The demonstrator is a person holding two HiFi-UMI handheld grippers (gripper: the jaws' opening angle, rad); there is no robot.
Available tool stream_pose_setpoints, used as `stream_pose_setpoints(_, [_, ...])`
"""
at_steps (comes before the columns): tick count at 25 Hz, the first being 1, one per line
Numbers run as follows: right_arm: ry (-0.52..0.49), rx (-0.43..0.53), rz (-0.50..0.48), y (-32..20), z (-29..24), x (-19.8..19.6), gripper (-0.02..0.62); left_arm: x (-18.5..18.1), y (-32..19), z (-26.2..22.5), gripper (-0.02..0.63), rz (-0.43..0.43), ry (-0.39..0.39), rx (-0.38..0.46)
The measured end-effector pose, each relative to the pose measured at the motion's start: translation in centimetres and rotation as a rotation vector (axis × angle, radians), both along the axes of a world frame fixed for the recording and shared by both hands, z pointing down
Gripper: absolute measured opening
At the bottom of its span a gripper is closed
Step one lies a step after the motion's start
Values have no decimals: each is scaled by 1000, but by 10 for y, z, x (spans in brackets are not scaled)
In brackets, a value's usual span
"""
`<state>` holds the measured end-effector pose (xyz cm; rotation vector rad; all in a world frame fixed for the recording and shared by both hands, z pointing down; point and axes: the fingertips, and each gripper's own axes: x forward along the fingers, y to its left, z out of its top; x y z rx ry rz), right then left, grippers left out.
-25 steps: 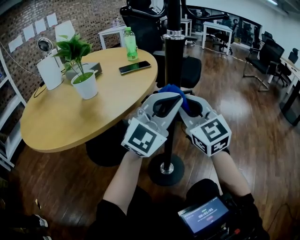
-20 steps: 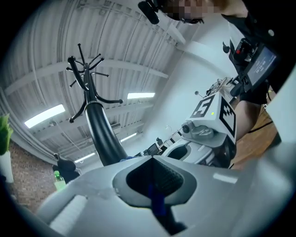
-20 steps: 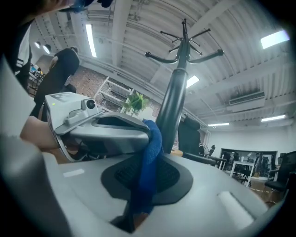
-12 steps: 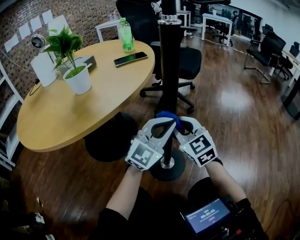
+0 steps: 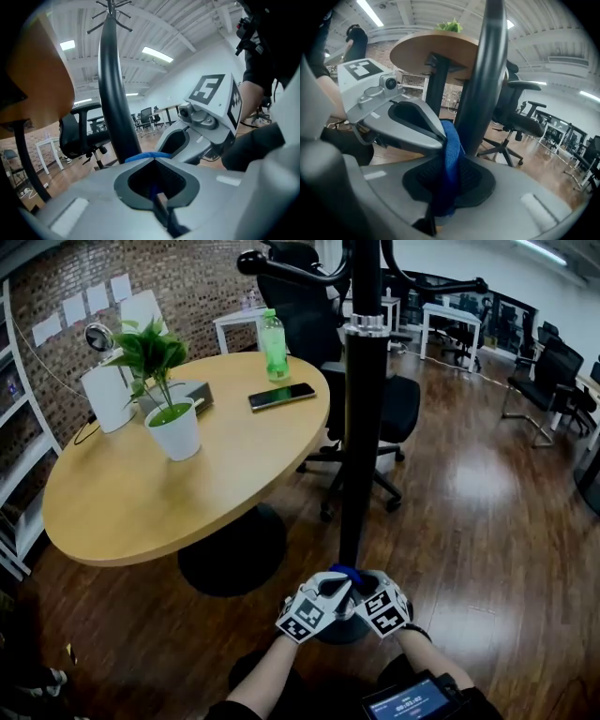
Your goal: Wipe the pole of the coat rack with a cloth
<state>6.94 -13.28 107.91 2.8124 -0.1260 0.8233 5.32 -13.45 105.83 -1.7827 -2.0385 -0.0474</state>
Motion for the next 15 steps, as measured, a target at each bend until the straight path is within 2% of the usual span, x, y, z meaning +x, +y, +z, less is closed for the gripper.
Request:
stream_pose_setpoints(4, [37, 4, 16, 7, -19, 6, 52, 6, 5, -18, 3, -13, -4, -30])
stream_pose_setpoints(7, [75, 3, 19, 9, -65, 8, 52, 10, 9, -65, 3, -19, -3, -73])
stream_pose_setpoints(10, [111, -6, 27, 12, -142, 10, 52, 13, 14, -144, 3, -22, 1, -120])
stream_pose_setpoints(15, [175, -27, 48, 15, -303, 11, 52, 14, 16, -305, 3, -16, 18, -191])
